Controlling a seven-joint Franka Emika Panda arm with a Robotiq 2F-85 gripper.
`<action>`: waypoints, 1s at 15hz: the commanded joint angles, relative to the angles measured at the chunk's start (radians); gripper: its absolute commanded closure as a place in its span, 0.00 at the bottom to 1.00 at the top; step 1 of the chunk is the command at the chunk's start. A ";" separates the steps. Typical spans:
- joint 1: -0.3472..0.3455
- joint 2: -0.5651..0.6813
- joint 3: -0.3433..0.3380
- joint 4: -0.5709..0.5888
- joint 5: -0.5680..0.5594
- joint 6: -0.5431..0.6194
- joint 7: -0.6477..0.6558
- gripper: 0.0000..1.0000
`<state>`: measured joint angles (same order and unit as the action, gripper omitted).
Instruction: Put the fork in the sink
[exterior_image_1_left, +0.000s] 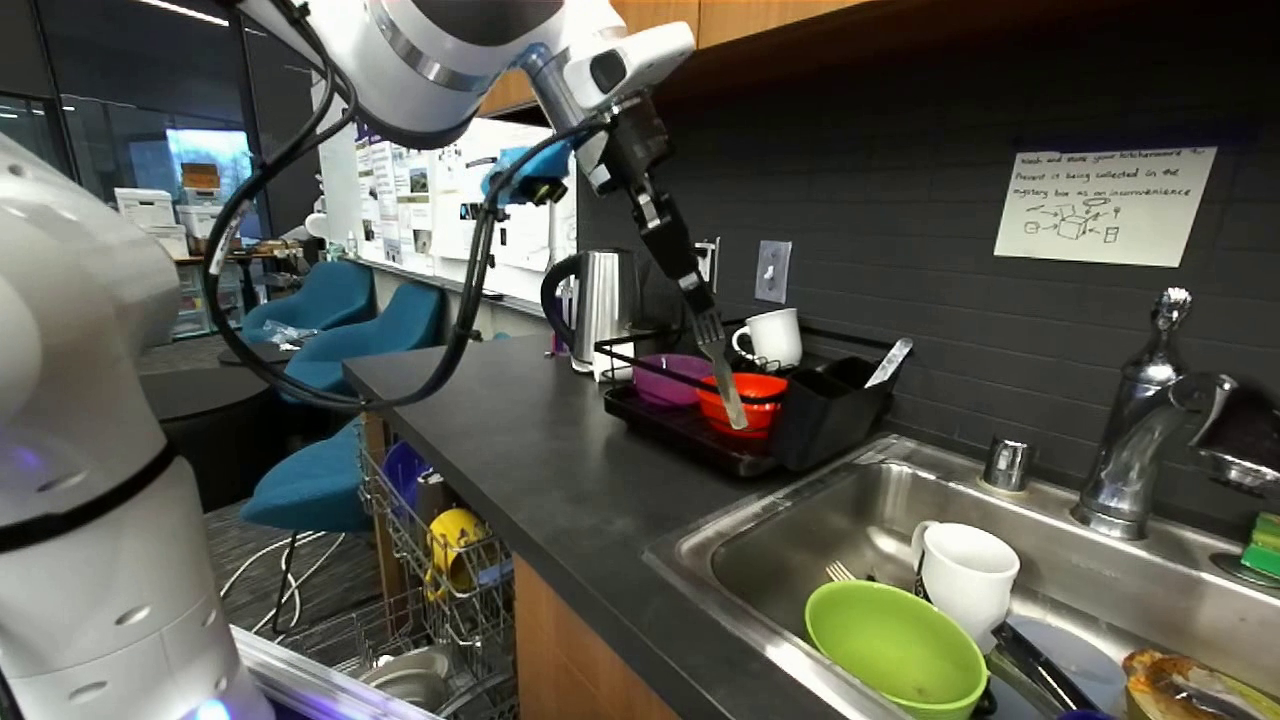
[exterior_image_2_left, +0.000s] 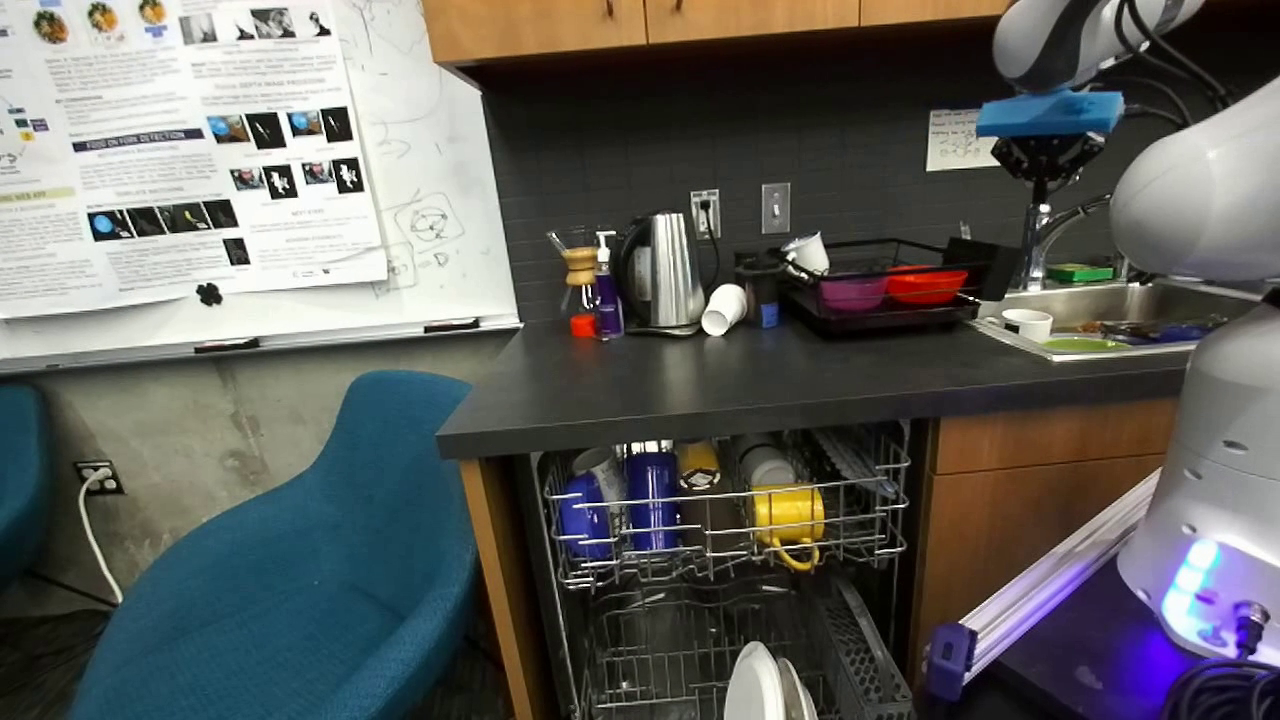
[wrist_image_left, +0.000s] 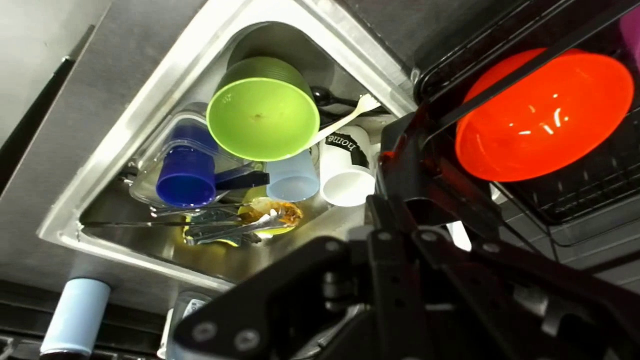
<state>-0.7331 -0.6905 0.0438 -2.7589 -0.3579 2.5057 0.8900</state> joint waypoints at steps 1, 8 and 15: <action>-0.043 0.133 -0.043 0.050 -0.001 0.063 -0.031 1.00; -0.087 0.324 -0.069 0.113 -0.016 0.110 -0.033 1.00; -0.126 0.404 -0.114 0.191 -0.106 0.104 0.010 1.00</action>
<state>-0.8398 -0.3264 -0.0515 -2.6101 -0.4106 2.6062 0.8748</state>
